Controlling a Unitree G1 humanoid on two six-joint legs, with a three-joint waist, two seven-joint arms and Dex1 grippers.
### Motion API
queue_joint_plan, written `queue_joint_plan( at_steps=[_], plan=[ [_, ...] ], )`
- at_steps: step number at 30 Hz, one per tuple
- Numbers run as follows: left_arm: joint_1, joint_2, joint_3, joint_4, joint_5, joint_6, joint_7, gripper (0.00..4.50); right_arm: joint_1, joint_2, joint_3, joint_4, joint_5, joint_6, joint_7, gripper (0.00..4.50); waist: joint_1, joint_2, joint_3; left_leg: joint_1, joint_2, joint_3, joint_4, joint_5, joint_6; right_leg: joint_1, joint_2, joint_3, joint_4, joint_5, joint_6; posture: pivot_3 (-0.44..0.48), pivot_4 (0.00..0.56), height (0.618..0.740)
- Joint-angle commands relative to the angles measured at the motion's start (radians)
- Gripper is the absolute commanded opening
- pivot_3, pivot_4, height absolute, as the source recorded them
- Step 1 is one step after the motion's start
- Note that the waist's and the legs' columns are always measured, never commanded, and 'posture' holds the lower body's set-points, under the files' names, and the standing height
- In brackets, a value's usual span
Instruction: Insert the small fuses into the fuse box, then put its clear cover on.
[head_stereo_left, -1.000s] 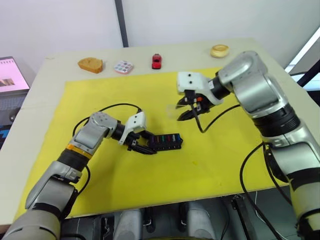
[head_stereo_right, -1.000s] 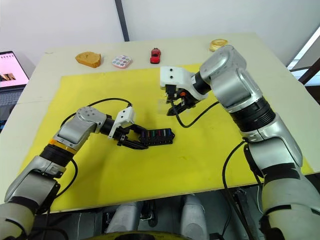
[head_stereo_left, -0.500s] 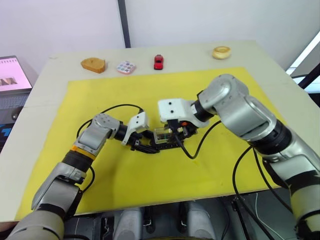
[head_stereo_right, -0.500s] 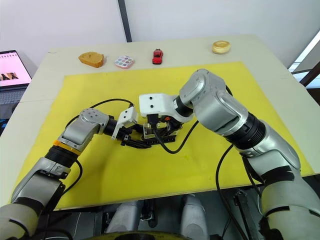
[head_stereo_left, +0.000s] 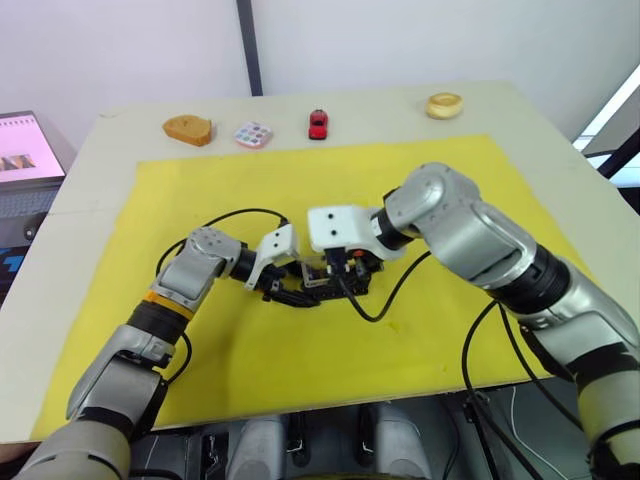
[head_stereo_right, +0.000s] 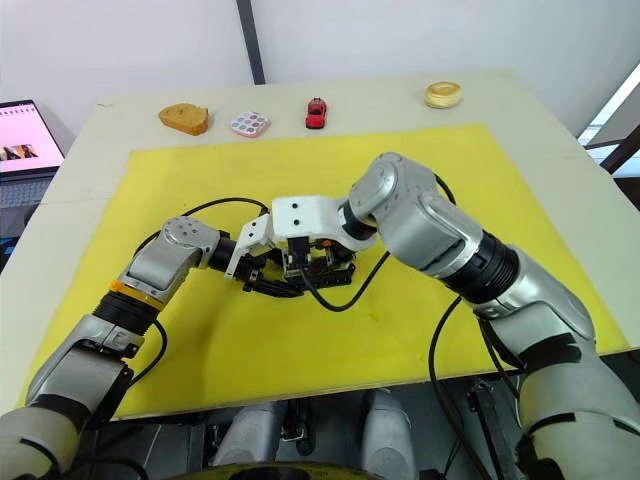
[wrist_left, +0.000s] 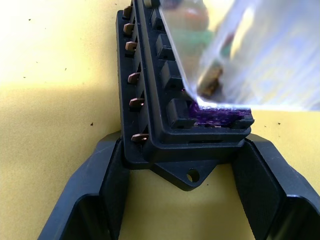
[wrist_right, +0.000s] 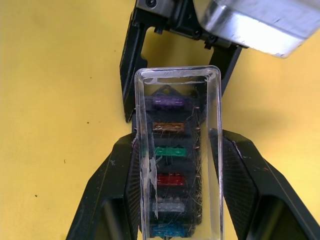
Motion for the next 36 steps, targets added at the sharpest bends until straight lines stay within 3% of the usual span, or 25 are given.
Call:
queue_joint_plan(
  at_steps=[1, 36],
  plan=[
    [0.033, -0.007, -0.033, -0.002, 0.050, -0.002, 0.008, 2.48, 0.005, -0.031, 0.013, -0.016, -0.008, -0.049, 0.004, 1.65, 0.001, 0.000, 0.000, 0.000, 0.000, 0.000, 0.000, 0.000, 0.000, 0.000, 0.000, 0.000, 0.000, 0.000, 0.000, 0.000, 0.150, 0.740],
    [0.045, -0.033, -0.009, -0.027, 0.045, 0.068, -0.012, 2.48, 0.018, 0.034, 0.049, 0.069, -0.035, 0.022, -0.073, 1.65, -0.002, -0.002, -0.003, 0.001, 0.000, 0.000, 0.001, -0.001, 0.000, 0.001, 0.000, 0.000, -0.001, -0.001, -0.001, 0.000, 0.150, 0.740]
  ],
)
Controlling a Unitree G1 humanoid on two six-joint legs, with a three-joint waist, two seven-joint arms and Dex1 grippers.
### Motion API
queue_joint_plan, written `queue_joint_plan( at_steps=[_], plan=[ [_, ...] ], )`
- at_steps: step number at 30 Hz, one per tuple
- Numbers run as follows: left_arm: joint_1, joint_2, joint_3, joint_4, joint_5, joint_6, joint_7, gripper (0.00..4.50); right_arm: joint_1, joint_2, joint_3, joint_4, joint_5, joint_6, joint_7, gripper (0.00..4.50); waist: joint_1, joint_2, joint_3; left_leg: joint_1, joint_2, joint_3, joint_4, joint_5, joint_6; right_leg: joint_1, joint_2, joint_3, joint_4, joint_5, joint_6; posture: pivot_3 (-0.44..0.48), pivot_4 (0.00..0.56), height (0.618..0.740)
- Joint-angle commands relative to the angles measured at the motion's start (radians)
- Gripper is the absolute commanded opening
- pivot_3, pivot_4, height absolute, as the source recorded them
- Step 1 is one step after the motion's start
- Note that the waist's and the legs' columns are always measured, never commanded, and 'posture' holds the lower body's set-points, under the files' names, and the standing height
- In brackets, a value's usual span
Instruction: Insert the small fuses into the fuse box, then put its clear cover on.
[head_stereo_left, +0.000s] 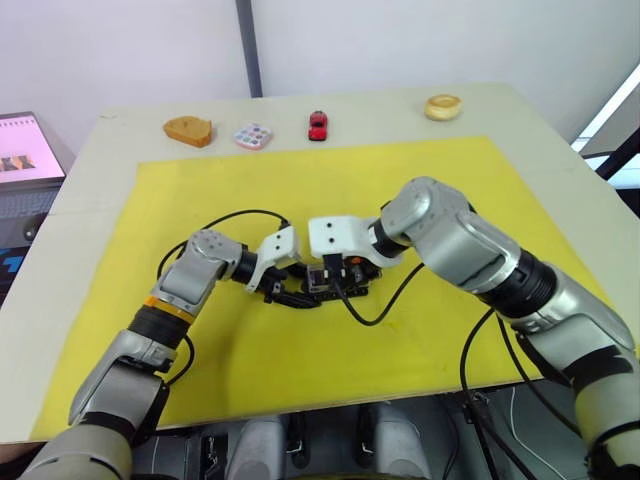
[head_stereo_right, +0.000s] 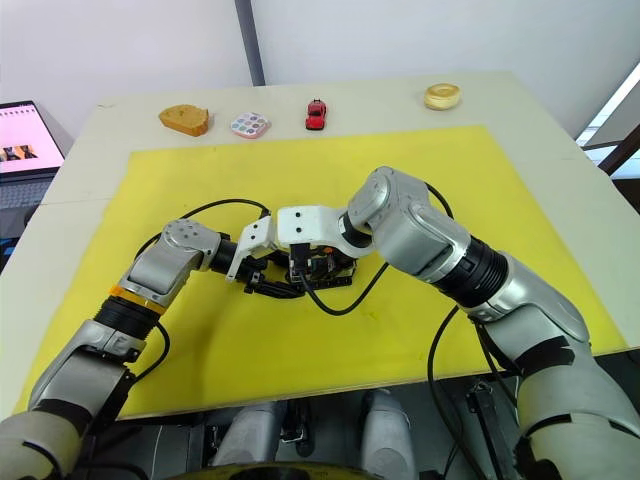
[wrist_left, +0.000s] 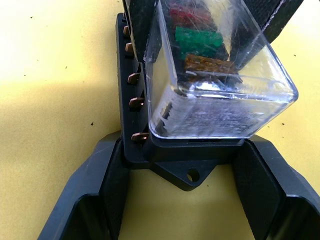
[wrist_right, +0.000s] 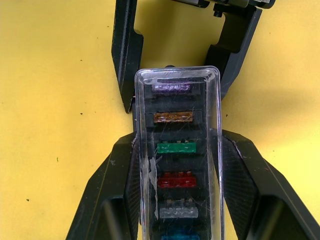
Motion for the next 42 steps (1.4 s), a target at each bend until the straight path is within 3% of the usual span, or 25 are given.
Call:
queue_joint_plan(
  at_steps=[1, 14, 15, 17, 18, 26, 31, 35, 42],
  plan=[
    [0.019, -0.018, -0.027, 0.020, 0.004, 0.031, -0.018, 2.48, 0.002, 0.015, 0.011, 0.014, -0.015, 0.003, -0.037, 1.65, -0.001, 0.000, 0.000, 0.000, 0.000, 0.000, 0.000, 0.000, 0.000, 0.000, 0.000, 0.000, 0.000, 0.000, 0.000, 0.000, 0.150, 0.740],
    [0.035, -0.002, -0.017, 0.008, 0.009, 0.057, -0.027, 2.48, 0.016, 0.023, 0.019, -0.009, -0.006, 0.004, -0.040, 1.65, -0.004, -0.001, -0.001, 0.001, 0.001, 0.000, 0.000, -0.001, -0.001, 0.000, 0.000, 0.000, 0.000, -0.001, -0.001, 0.000, 0.150, 0.740],
    [0.036, -0.002, -0.016, 0.007, 0.009, 0.058, -0.027, 2.48, 0.017, 0.019, 0.019, -0.014, -0.004, 0.001, -0.034, 2.68, -0.004, -0.001, -0.001, 0.001, 0.002, 0.000, 0.000, -0.001, -0.001, 0.000, 0.000, 0.000, 0.000, -0.001, -0.001, 0.000, 0.150, 0.740],
    [0.038, 0.002, -0.015, 0.007, 0.010, 0.058, -0.029, 2.48, 0.009, 0.026, 0.007, -0.009, 0.004, 0.010, -0.042, 3.32, -0.002, -0.001, -0.001, 0.000, 0.002, 0.000, 0.000, -0.001, -0.001, -0.001, 0.000, 0.000, 0.000, -0.001, -0.001, 0.000, 0.150, 0.740],
    [0.041, 0.005, -0.016, 0.009, 0.011, 0.057, -0.031, 2.48, 0.000, 0.025, -0.008, -0.010, 0.014, 0.013, -0.039, 3.84, -0.002, 0.000, 0.000, -0.001, 0.002, 0.000, 0.000, -0.001, -0.001, -0.001, 0.000, 0.000, -0.001, -0.001, -0.001, 0.000, 0.150, 0.740],
    [0.050, 0.024, -0.015, 0.015, 0.018, 0.046, -0.045, 2.48, -0.034, -0.002, -0.068, 0.000, 0.058, 0.001, -0.032, 3.84, -0.004, 0.000, 0.000, -0.003, 0.002, 0.000, 0.000, -0.001, -0.001, -0.003, 0.001, 0.000, -0.001, 0.000, 0.000, 0.000, 0.150, 0.740],
    [0.050, 0.036, -0.012, 0.024, 0.021, 0.040, -0.053, 2.48, -0.021, -0.093, -0.151, -0.032, 0.135, -0.033, 0.045, 3.84, -0.004, -0.001, 0.000, -0.003, 0.002, 0.000, 0.000, -0.001, -0.001, -0.003, 0.001, 0.000, -0.001, 0.000, 0.000, 0.000, 0.150, 0.740],
    [0.046, 0.046, -0.013, 0.029, 0.025, 0.036, -0.062, 2.48, 0.036, -0.179, -0.289, 0.010, 0.254, -0.145, 0.148, 3.84, -0.005, -0.001, 0.000, -0.003, 0.003, 0.000, -0.001, -0.002, -0.002, -0.003, 0.001, 0.000, -0.002, 0.000, 0.001, 0.000, 0.150, 0.740],
    [0.049, 0.062, -0.010, 0.018, 0.022, 0.036, -0.074, 2.48, 0.097, -0.093, -0.457, 0.065, 0.391, -0.177, 0.097, 3.84, -0.009, -0.001, 0.000, -0.003, 0.005, 0.002, -0.001, -0.002, -0.001, 0.000, 0.002, 0.000, -0.002, 0.001, 0.001, 0.000, 0.150, 0.740]
  ],
)
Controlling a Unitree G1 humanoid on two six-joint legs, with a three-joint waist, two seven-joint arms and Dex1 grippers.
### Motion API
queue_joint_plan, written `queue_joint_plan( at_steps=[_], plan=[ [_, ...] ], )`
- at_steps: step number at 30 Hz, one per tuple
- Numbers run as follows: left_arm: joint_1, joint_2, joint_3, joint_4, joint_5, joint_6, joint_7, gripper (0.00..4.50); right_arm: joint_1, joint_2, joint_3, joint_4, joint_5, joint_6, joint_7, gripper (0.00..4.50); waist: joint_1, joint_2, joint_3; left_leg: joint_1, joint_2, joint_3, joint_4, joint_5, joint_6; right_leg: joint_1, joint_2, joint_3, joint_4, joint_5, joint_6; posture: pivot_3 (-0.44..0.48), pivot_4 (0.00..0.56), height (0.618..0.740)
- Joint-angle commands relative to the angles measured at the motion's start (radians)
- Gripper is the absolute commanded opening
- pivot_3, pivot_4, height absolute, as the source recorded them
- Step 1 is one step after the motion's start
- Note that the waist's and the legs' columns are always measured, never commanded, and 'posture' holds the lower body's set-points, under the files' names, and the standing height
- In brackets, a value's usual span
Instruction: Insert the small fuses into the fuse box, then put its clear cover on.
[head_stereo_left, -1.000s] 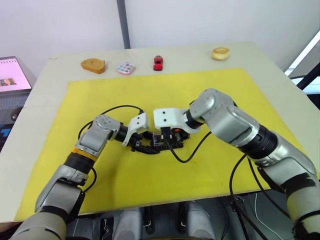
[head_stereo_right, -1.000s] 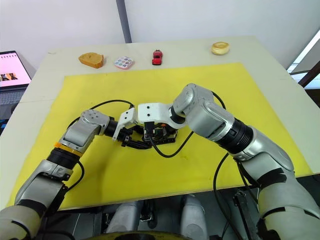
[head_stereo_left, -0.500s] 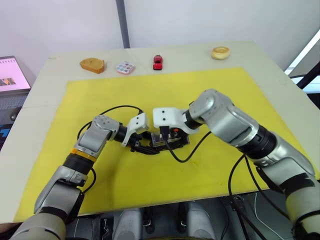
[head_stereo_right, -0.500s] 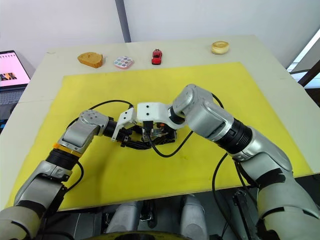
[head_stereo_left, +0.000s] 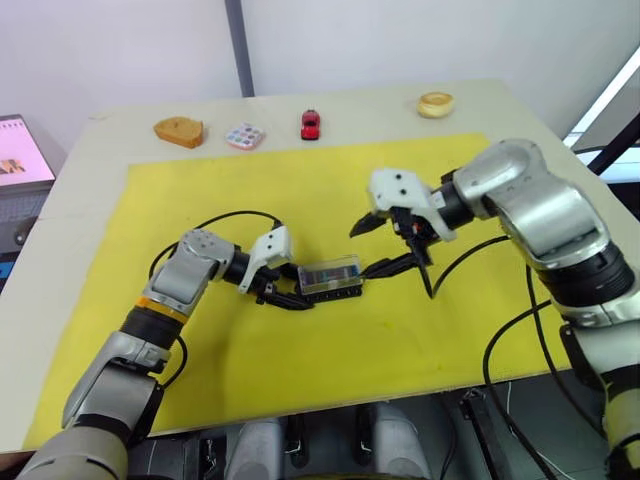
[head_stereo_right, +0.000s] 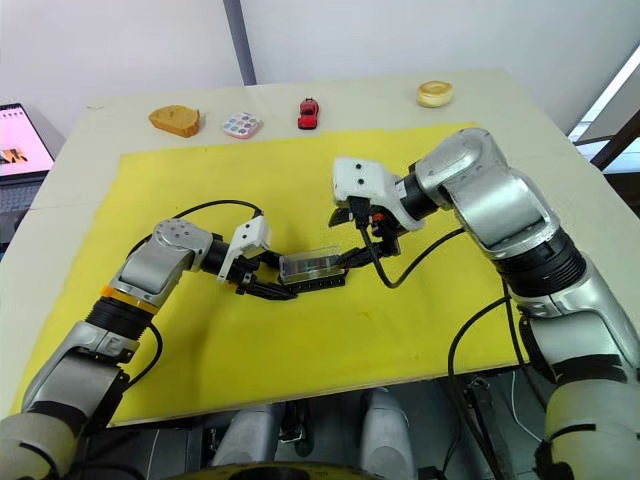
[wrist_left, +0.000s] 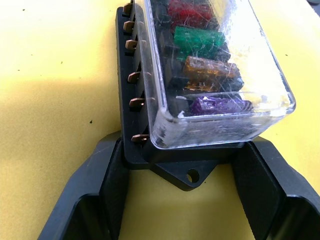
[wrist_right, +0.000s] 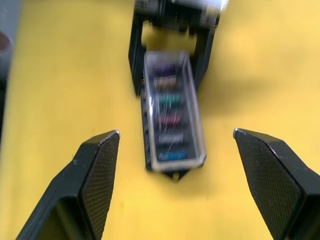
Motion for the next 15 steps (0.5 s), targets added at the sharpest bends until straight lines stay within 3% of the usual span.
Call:
queue_joint_plan(
  at_steps=[1, 4, 9, 10, 15],
  plan=[
    [0.038, 0.034, -0.033, 0.023, 0.026, 0.015, -0.027, 2.48, 0.026, 0.069, -0.128, 0.005, 0.103, -0.014, -0.050, 3.60, 0.000, 0.000, 0.000, 0.000, 0.000, 0.000, 0.000, 0.000, 0.000, 0.000, 0.000, 0.000, 0.000, 0.000, 0.000, 0.000, 0.150, 0.740],
    [0.037, 0.038, -0.035, 0.018, 0.025, 0.018, -0.030, 2.48, 0.089, 0.126, -0.184, 0.018, 0.148, -0.061, -0.085, 2.66, 0.001, 0.000, 0.000, 0.000, 0.000, 0.000, 0.000, 0.000, 0.000, 0.000, 0.000, 0.000, 0.000, 0.000, 0.000, 0.000, 0.150, 0.740],
    [0.035, 0.045, -0.040, 0.010, 0.027, 0.028, -0.030, 2.48, 0.194, 0.199, -0.214, 0.067, 0.139, -0.226, -0.144, 0.23, -0.001, 0.000, 0.000, 0.000, 0.000, 0.000, 0.000, 0.000, 0.000, 0.001, 0.001, 0.000, 0.000, 0.000, 0.000, 0.000, 0.150, 0.740],
    [0.036, 0.046, -0.041, 0.006, 0.027, 0.030, -0.031, 2.48, 0.207, 0.199, -0.204, 0.074, 0.139, -0.233, -0.140, 0.05, -0.001, 0.000, 0.000, 0.000, 0.000, 0.000, 0.000, 0.000, 0.000, 0.000, 0.001, 0.000, 0.000, 0.000, 0.000, 0.000, 0.150, 0.740],
    [0.034, 0.051, -0.049, 0.007, 0.035, 0.035, -0.027, 2.48, 0.227, 0.206, -0.165, 0.126, 0.110, -0.287, -0.146, 0.05, -0.004, 0.000, 0.000, 0.000, 0.000, 0.001, 0.000, 0.000, 0.001, 0.000, 0.001, 0.000, 0.000, 0.000, 0.000, 0.000, 0.150, 0.740]
  ],
)
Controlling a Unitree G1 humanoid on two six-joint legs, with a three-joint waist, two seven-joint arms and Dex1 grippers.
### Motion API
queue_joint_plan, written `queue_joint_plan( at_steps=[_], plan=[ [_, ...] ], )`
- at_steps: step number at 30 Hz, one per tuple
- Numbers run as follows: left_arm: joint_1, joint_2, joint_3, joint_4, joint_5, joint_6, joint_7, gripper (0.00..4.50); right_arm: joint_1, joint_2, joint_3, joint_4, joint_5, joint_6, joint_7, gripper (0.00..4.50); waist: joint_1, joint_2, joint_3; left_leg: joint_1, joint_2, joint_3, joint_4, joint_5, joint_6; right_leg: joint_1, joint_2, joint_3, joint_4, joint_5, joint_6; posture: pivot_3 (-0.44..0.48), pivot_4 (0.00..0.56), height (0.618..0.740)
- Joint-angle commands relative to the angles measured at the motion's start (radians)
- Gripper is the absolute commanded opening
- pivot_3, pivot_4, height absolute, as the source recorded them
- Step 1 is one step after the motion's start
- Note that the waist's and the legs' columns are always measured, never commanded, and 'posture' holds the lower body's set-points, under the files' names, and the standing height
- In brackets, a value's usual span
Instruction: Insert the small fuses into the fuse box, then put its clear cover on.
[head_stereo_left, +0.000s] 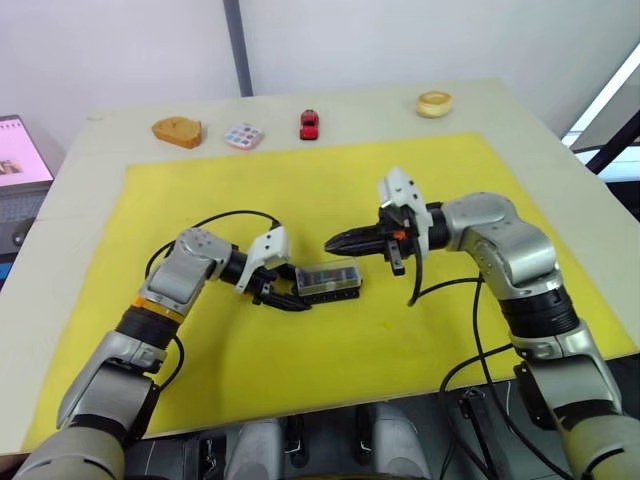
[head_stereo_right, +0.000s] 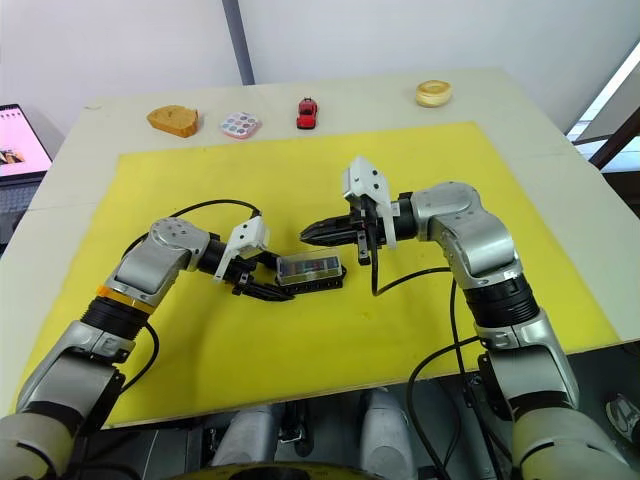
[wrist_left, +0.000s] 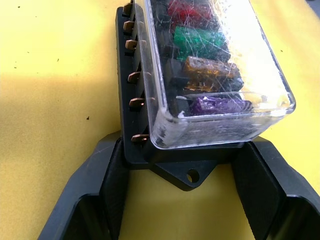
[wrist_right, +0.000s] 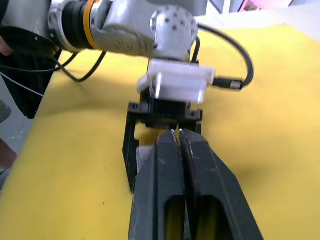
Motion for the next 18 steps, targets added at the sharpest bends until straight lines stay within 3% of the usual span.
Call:
queue_joint_plan(
  at_steps=[1, 18],
  plan=[
    [0.034, 0.028, -0.043, 0.027, 0.041, 0.028, -0.011, 2.48, -0.005, 0.003, 0.010, 0.013, -0.019, -0.053, 0.001, 0.05, 0.000, 0.000, 0.000, 0.000, 0.000, 0.000, 0.000, 0.000, 0.000, 0.000, 0.000, 0.000, 0.000, 0.000, 0.000, 0.000, 0.150, 0.740],
    [0.035, 0.000, -0.046, 0.030, 0.035, 0.028, 0.015, 2.48, -0.003, 0.015, 0.021, 0.030, -0.022, -0.087, -0.017, 0.05, 0.005, 0.000, 0.000, 0.000, 0.000, 0.000, 0.000, 0.000, 0.000, 0.000, -0.001, 0.000, 0.000, 0.000, 0.000, 0.000, 0.150, 0.740]
  ],
)
